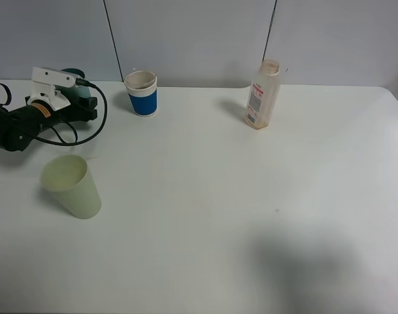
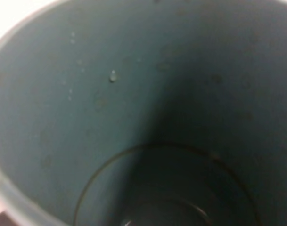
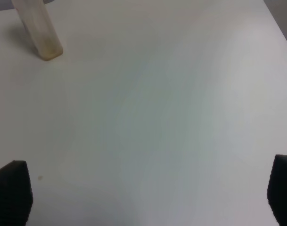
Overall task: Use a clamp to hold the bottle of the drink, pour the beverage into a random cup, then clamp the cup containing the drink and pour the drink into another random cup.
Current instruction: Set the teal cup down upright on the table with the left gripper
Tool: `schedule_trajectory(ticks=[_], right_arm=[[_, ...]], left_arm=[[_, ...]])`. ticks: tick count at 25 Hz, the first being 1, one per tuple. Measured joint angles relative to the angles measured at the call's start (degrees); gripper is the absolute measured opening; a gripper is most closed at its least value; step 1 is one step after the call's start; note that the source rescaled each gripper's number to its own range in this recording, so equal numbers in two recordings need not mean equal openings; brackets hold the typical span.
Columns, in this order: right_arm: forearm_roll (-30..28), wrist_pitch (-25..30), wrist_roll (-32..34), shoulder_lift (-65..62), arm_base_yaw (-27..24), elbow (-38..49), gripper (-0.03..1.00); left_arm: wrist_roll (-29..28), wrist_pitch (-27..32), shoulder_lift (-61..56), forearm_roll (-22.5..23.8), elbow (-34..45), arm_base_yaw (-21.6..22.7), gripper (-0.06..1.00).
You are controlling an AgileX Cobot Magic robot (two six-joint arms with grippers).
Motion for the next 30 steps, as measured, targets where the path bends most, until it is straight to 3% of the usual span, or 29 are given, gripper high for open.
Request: schedule_trajectory(ticks=[30], right_arm=[[0.0,0.0,0.0,0.0,0.0,0.0,1.0]], left_arm=[[-0.44,1.62,0.05,0.4,0.05,0.0,0.0]])
